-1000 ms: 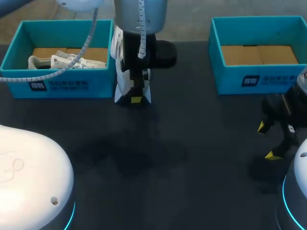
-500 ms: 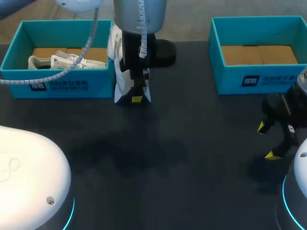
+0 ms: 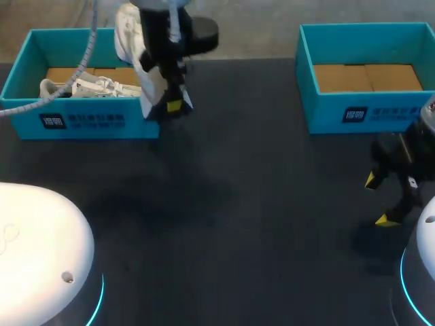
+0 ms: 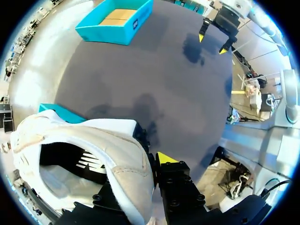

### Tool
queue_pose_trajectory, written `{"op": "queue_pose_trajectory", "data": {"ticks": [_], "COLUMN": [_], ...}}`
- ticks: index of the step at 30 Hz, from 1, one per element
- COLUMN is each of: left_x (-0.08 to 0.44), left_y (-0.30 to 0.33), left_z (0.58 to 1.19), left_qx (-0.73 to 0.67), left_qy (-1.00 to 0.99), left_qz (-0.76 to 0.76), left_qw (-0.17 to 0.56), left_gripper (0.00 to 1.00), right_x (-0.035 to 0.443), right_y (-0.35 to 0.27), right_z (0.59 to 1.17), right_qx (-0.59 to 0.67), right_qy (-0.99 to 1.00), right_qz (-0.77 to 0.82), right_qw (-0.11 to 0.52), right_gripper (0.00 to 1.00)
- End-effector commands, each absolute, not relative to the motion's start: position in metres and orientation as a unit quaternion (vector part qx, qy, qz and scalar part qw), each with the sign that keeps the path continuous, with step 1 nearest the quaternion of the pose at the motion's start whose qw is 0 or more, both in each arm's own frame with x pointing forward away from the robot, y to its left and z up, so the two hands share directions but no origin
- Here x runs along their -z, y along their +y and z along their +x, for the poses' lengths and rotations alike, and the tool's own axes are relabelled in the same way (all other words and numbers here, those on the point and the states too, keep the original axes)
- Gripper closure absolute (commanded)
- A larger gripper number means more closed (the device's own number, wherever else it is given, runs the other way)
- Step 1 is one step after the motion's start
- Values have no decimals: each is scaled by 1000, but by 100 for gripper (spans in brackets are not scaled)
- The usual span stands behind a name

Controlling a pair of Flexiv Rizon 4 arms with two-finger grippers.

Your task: Take the shoe out of the shoebox, open the shoe tongue, remove and reinsert the insole, then place the shoe into the shoebox

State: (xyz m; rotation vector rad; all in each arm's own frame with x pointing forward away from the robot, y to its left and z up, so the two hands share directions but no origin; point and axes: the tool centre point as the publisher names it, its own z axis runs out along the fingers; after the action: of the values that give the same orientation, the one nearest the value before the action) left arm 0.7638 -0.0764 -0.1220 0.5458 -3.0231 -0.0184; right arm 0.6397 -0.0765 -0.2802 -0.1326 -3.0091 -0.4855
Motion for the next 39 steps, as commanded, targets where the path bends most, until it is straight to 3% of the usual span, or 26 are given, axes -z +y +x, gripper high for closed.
{"op": "queue_pose_trajectory", "data": {"ticks": [1,15,31,39], "left_x": [109,110,106,106], "left_y": [-39,37,117,117], "left_z": [774,850,949,949], "left_qx": [-42,-62,-31,-31], "left_qy": [-984,-990,-991,-991], "left_qz": [172,114,124,124], "left_qw": [27,55,36,36], "left_gripper": [100,100,100,100], "right_x": [281,281,281,281], "right_y": [-76,-76,-76,-76], "right_z": [639,639,639,639], "right_qx": [158,158,158,158], "right_qy": [-986,-986,-986,-986], "right_qz": [-44,-44,-44,-44], "right_qw": [44,44,44,44], "right_gripper": [0,0,0,0]}}
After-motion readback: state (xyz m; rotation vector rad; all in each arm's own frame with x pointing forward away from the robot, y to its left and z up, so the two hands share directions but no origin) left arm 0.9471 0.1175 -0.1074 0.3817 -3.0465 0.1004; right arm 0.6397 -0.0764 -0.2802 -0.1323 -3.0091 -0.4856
